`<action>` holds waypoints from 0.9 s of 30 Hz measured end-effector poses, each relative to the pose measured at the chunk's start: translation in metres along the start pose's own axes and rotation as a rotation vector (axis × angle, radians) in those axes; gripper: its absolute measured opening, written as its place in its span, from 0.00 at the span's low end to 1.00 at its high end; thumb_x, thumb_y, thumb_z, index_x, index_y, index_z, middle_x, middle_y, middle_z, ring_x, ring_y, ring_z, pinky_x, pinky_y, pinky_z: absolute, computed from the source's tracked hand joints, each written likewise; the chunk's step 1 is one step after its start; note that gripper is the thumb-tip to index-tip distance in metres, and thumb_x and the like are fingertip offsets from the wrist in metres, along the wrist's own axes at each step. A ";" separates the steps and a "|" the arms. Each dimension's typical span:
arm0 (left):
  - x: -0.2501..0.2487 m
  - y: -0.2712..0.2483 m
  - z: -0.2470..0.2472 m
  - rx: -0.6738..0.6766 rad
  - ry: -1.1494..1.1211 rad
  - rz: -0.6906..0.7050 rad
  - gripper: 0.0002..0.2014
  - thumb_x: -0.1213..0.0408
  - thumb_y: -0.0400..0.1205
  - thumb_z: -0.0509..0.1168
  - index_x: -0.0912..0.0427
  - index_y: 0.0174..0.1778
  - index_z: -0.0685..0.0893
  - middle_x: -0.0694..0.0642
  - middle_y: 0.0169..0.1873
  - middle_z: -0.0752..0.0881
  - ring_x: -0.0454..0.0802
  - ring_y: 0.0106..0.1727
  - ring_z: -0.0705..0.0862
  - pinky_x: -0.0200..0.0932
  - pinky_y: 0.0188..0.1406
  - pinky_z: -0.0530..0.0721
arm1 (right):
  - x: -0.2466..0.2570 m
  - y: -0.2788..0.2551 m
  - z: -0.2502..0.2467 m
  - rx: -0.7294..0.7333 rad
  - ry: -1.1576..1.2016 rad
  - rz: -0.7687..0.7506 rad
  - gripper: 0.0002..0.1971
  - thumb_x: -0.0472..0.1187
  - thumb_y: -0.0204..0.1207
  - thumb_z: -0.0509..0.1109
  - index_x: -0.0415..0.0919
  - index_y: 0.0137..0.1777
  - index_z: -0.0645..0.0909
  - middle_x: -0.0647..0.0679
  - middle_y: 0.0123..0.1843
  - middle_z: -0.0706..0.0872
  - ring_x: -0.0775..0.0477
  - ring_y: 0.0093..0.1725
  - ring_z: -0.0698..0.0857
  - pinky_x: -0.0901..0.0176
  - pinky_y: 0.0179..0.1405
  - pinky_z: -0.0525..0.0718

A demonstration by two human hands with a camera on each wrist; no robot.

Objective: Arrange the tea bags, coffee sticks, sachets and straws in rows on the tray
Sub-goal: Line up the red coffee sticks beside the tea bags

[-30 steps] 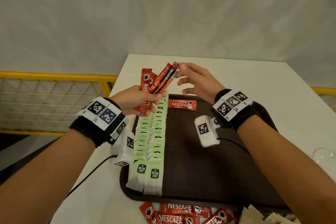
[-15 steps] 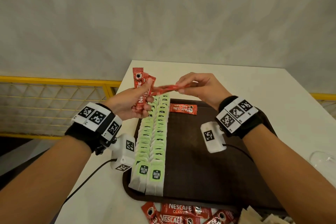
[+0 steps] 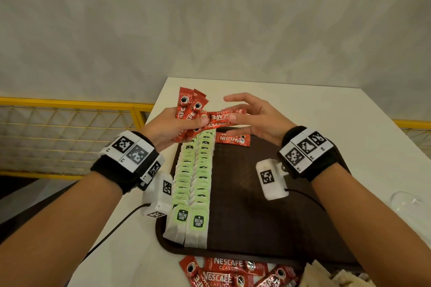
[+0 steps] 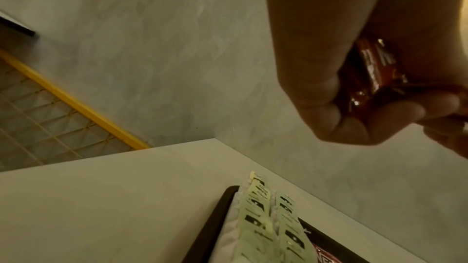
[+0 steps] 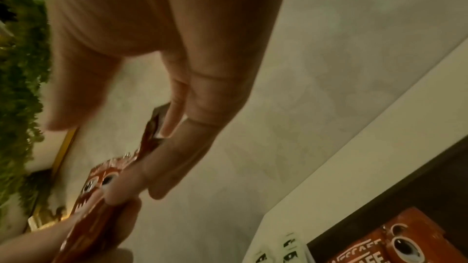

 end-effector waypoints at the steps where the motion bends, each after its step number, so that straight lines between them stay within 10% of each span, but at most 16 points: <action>1: -0.001 0.000 0.001 -0.006 0.012 0.020 0.16 0.60 0.68 0.74 0.57 0.49 0.82 0.56 0.45 0.87 0.49 0.44 0.85 0.40 0.41 0.83 | -0.002 0.001 0.001 -0.019 -0.007 0.019 0.15 0.31 0.70 0.71 0.40 0.57 0.79 0.40 0.53 0.86 0.46 0.49 0.89 0.59 0.43 0.90; 18: -0.001 0.001 0.006 -0.235 -0.123 0.155 0.12 0.61 0.74 0.74 0.60 0.49 0.84 0.57 0.39 0.89 0.47 0.35 0.86 0.39 0.35 0.83 | -0.023 0.003 -0.008 -0.342 0.410 -0.026 0.09 0.24 0.73 0.69 0.37 0.36 0.78 0.44 0.37 0.88 0.50 0.39 0.89 0.59 0.44 0.89; 27: -0.002 -0.001 0.021 -0.188 -0.207 0.140 0.13 0.61 0.77 0.71 0.60 0.55 0.84 0.58 0.43 0.91 0.48 0.34 0.89 0.34 0.30 0.83 | -0.019 -0.001 -0.007 -0.319 0.484 -0.080 0.07 0.28 0.75 0.68 0.39 0.49 0.81 0.44 0.45 0.90 0.49 0.45 0.90 0.60 0.46 0.88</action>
Point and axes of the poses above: each hand's wrist, its own y-axis towards the middle knuckle, its own z-axis out of the palm, x = y × z, the point moved 9 cm from there along y, towards the middle knuckle
